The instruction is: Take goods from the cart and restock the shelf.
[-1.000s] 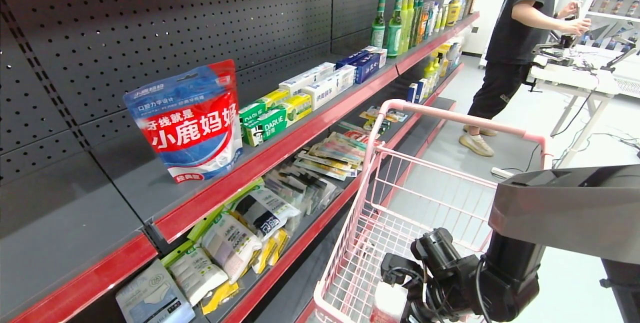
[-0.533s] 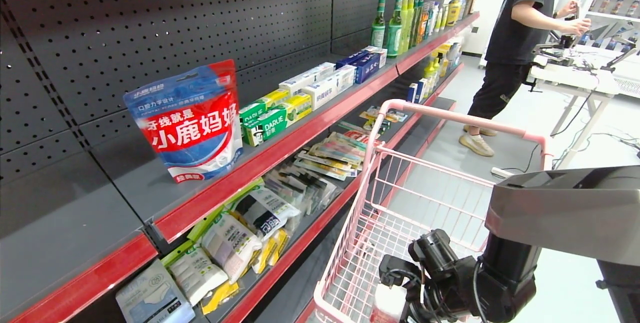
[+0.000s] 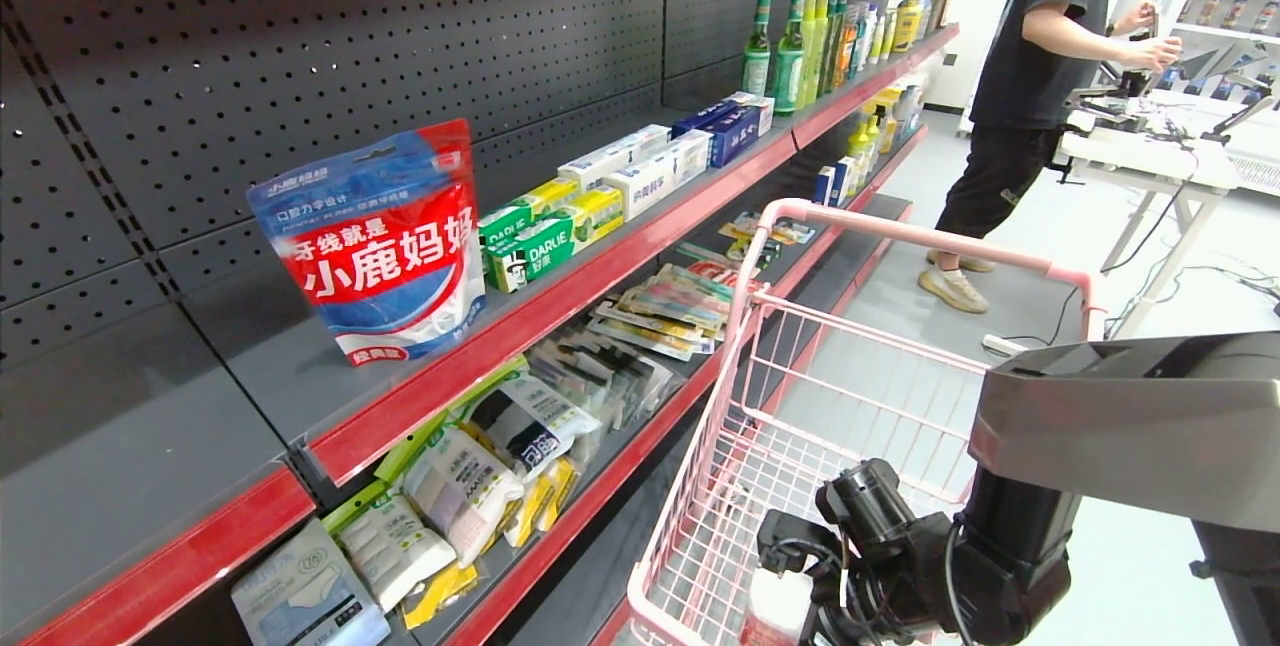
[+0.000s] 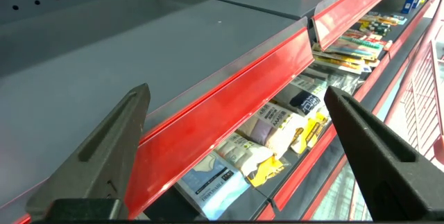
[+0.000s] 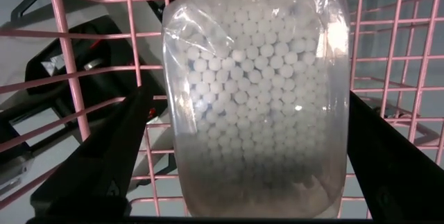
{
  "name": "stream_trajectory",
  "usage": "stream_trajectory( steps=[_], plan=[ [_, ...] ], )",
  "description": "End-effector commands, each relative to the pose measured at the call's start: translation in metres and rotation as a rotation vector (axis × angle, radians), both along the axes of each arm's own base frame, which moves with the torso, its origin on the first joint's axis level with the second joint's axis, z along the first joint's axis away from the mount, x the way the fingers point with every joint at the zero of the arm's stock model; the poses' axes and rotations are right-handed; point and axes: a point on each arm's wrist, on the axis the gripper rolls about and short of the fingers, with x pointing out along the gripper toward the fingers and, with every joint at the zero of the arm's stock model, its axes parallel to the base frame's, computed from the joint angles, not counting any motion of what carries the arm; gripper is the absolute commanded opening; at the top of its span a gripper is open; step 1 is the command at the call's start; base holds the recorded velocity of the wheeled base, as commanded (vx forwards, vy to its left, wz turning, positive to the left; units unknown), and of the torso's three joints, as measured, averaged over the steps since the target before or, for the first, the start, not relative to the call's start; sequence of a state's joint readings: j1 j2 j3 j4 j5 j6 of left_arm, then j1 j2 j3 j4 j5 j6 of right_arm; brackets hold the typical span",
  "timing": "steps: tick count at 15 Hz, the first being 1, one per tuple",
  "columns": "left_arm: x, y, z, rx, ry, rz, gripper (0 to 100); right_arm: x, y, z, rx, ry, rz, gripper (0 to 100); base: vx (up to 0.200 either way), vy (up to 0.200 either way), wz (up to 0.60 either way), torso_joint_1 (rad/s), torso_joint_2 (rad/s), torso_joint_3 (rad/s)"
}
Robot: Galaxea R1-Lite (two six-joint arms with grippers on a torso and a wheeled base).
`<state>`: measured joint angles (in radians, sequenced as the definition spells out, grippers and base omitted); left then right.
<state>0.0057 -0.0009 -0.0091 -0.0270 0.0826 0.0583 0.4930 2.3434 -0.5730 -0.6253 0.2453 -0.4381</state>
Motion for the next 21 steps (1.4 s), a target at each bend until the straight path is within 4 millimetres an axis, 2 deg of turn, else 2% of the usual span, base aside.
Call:
stream_trajectory(
  steps=[1, 4, 5, 13, 15, 17, 18, 21],
  plan=[
    [0.000, 0.000, 0.000, 0.000, 0.000, 0.001, 100, 0.000, 0.000, 0.000, 0.000, 0.000, 0.002, 100, 0.000, 0.000, 0.00, 0.000, 0.00, 0.000],
    [0.000, 0.000, 0.000, 0.000, 0.000, 0.001, 100, 0.000, 0.000, 0.000, 0.000, 0.000, 0.002, 100, 0.000, 0.000, 0.00, 0.000, 0.00, 0.000],
    [0.000, 0.000, 0.000, 0.000, 0.000, -0.001, 100, 0.000, 0.000, 0.000, 0.000, 0.000, 0.002, 0, 0.000, 0.000, 0.00, 0.000, 0.00, 0.000],
    [0.000, 0.000, 0.000, 0.000, 0.000, -0.001, 100, -0.001, -0.003, 0.002, 0.003, -0.002, -0.010, 0, 0.000, 0.000, 0.00, 0.000, 0.00, 0.000],
    [0.000, 0.000, 0.000, 0.000, 0.000, 0.001, 100, 0.002, -0.013, 0.022, 0.043, -0.042, -0.080, 0, 0.000, 0.000, 0.00, 0.000, 0.00, 0.000],
    [0.000, 0.000, 0.000, 0.000, 0.000, 0.001, 100, 0.002, -0.013, 0.049, 0.136, -0.036, -0.229, 0, 0.000, 0.000, 0.00, 0.000, 0.00, 0.000],
    [0.000, 0.000, 0.000, 0.000, 0.000, -0.001, 100, 0.001, -0.013, 0.055, 0.155, -0.035, -0.259, 0, 0.000, 0.000, 0.00, 0.000, 0.00, 0.000],
    [0.000, 0.000, 0.000, 0.000, 0.000, -0.001, 100, -0.004, -0.034, 0.081, 0.177, -0.094, -0.335, 0, 0.000, 0.000, 0.00, 0.000, 0.00, 0.000]
  ],
)
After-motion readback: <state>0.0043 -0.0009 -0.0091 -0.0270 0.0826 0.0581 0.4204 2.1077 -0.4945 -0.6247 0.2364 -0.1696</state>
